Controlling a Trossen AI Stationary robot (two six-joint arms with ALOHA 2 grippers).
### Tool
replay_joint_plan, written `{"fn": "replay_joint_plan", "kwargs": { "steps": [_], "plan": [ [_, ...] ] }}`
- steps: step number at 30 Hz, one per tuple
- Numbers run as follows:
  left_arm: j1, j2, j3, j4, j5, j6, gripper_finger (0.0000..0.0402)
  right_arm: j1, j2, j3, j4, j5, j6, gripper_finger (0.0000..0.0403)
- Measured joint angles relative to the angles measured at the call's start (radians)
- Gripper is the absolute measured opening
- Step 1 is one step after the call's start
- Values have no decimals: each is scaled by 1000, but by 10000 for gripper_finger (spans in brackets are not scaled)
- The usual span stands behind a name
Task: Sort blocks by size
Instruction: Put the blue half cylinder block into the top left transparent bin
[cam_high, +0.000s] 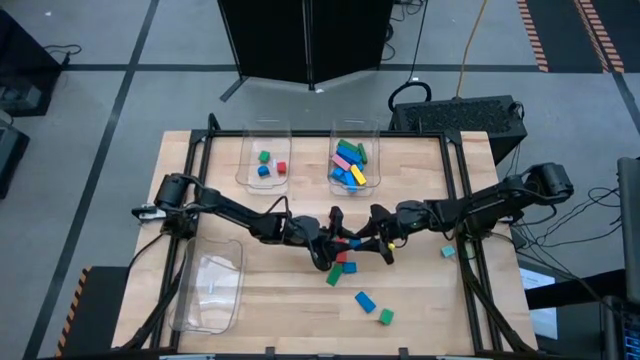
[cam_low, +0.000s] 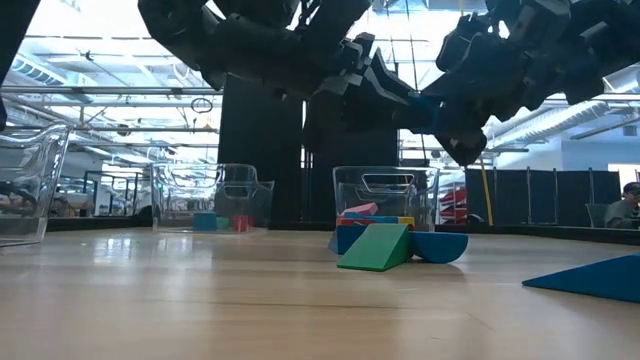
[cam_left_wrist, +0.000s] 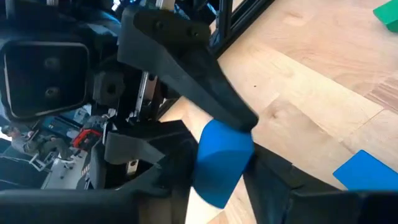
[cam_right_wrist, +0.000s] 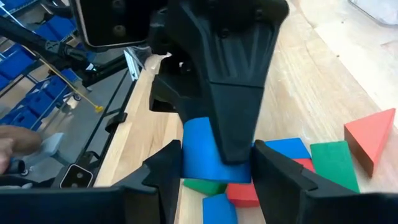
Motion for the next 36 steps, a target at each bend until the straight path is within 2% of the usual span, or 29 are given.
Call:
{"fn": "replay_joint_plan", "kwargs": {
  "steps": [9, 15, 18, 24, 30, 36],
  "plan": [
    [-4, 0, -1, -2, -47, 0, 91, 5, 0, 0, 2, 1, -9, 173],
    [-24, -3, -2, 0, -246, -134, 88, 1, -1, 0, 7, 41, -18, 198],
    [-26, -30, -2, -54, -290, -187, 87, 2, -1, 0, -1, 66, -20, 210],
    [3, -161, -1, -284, -351, -341, 86, 5, -26, 0, -120, 103, -18, 218],
    [78, -333, -1, -563, -354, -493, 86, 14, -33, 0, -131, 105, -12, 219],
    [175, -491, -1, -773, -414, -630, 86, 25, -33, 0, -145, 106, -23, 219]
  ]
}}
